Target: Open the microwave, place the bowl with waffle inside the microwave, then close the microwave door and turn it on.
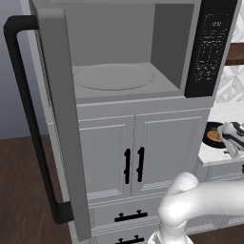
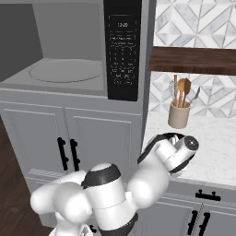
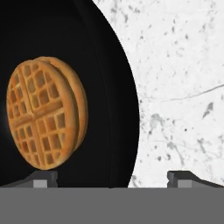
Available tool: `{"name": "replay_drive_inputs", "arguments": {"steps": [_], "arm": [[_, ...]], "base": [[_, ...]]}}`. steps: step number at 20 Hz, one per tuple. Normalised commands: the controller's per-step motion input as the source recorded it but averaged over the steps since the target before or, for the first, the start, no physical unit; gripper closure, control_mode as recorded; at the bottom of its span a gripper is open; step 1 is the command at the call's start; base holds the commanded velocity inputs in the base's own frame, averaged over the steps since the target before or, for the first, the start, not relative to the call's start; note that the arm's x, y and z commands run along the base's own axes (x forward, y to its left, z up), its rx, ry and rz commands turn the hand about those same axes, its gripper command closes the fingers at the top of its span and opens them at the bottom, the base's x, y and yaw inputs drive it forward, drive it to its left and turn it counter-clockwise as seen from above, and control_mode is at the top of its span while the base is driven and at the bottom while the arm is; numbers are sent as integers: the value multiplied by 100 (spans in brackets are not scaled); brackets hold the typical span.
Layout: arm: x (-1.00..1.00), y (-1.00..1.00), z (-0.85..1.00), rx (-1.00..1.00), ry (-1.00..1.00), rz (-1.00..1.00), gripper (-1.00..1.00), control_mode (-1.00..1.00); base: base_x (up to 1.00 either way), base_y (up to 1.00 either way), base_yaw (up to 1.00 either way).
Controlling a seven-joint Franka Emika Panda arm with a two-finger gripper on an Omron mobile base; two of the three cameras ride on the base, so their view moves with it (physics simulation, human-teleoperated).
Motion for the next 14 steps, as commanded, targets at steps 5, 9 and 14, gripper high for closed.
{"name": "replay_drive_inputs", "arguments": {"steps": [5, 9, 14], "arm": [[1, 0, -16, 0, 1, 0, -100, -100], [0, 0, 0, 0, 0, 0, -100, -100], [0, 0, 0, 0, 0, 0, 100, -100]], "base": [[0, 0, 0], [0, 0, 0], [0, 0, 0]]}}
